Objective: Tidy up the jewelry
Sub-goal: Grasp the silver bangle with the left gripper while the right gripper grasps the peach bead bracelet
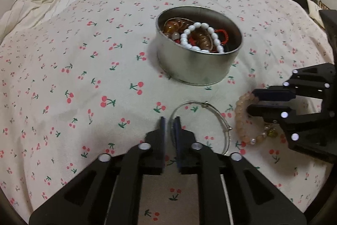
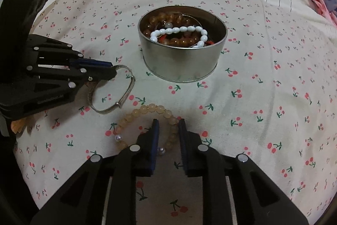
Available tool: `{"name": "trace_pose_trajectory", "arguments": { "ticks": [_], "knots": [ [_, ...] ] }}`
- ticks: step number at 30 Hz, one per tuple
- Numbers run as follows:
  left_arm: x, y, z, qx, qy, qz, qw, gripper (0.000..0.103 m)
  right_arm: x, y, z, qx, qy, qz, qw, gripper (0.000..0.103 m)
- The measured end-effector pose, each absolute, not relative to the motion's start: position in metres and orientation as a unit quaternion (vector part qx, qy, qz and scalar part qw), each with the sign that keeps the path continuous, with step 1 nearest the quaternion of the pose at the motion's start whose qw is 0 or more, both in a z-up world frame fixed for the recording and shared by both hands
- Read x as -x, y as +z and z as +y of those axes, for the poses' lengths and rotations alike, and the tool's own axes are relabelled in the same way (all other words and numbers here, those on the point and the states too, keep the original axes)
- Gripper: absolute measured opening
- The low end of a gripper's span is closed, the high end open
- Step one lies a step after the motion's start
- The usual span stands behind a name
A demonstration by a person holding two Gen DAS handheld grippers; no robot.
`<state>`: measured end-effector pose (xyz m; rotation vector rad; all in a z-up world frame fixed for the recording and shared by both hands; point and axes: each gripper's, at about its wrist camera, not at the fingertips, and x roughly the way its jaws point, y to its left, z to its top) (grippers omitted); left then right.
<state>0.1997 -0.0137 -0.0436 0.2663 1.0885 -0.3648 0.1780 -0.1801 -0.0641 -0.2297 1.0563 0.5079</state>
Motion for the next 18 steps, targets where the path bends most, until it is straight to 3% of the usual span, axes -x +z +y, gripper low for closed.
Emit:
{"name": "trace_pose_trajectory", "arguments": {
  "ticks": [1,3,4,5,18],
  "knots": [
    [-0.200,-0.045,-0.014,-0.128,-0.166,0.513,0.833,0.020,-0.177,-0.064,-0.180,0.106,0.242,0.497,0.826,0.010],
    [-0.200,-0.045,-0.012,-0.126,-0.162,0.512,0.834,0.022,-0.175,-0.062,-0.177,0.111,0.243,0.492,0.829,0.008],
    [-0.200,-0.044,-0.011,-0.124,-0.165,0.513,0.833,0.019,-0.173,-0.060,-0.176,0.108,0.246,0.489,0.830,0.008],
    [-0.201,-0.042,-0.011,-0.116,-0.177,0.515,0.831,0.002,-0.173,-0.058,-0.177,0.101,0.251,0.487,0.830,0.008],
    [-0.191,-0.004,-0.008,-0.101,-0.206,0.468,0.853,0.002,-0.172,-0.024,-0.184,0.064,0.272,0.455,0.846,0.008]
  ]
}}
